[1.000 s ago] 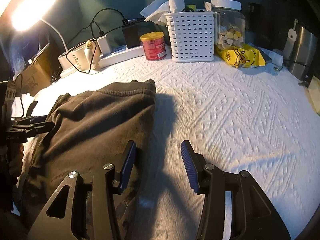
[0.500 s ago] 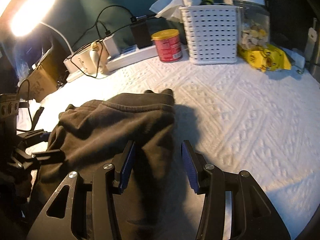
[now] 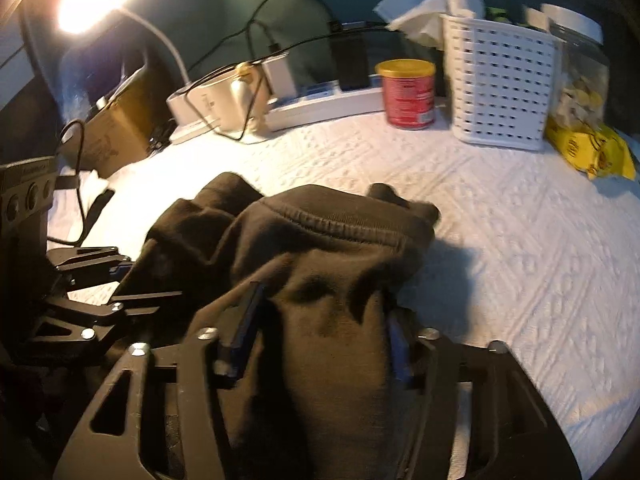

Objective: Fold small clothes
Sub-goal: 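Grasp the shirt end with the right gripper while the left gripper grasps beside it, then lift the folded brown shirt with both grippers and carry it toward the white cloth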

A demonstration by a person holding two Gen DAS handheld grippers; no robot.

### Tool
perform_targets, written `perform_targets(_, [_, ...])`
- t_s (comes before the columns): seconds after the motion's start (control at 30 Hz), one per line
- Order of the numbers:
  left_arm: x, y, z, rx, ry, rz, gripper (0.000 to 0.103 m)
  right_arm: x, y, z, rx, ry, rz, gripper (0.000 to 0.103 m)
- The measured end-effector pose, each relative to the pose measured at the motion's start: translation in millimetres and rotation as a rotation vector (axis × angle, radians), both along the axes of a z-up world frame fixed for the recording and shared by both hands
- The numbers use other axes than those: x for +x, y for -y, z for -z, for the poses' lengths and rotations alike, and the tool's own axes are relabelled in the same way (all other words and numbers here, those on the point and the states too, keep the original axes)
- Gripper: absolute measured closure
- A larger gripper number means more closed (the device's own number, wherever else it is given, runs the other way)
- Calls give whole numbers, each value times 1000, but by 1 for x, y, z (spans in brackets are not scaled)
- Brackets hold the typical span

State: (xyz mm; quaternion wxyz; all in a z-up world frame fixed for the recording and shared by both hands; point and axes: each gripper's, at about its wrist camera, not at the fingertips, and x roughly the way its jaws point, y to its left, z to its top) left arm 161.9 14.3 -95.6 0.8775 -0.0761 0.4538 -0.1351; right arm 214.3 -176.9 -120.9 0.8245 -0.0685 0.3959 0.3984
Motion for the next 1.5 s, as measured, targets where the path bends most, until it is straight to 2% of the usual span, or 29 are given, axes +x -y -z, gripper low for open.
perform_targets(0.1, [-2, 5, -1, 24, 9, 6, 76, -5, -6, -1, -19, 18, -16, 80])
perform_targets(0.23, [-4, 5, -2, 18, 10, -1, 79, -13, -8, -4, -27, 53, -22, 85])
perform_targets(0.63, [-26, 15, -19, 6, 66, 10, 80, -37, 2, -20, 2, 109, -4, 86])
perform_targets(1.5, [-90, 31, -74, 25, 225, 1, 80, -115, 39, -84, 87, 278, 22, 87])
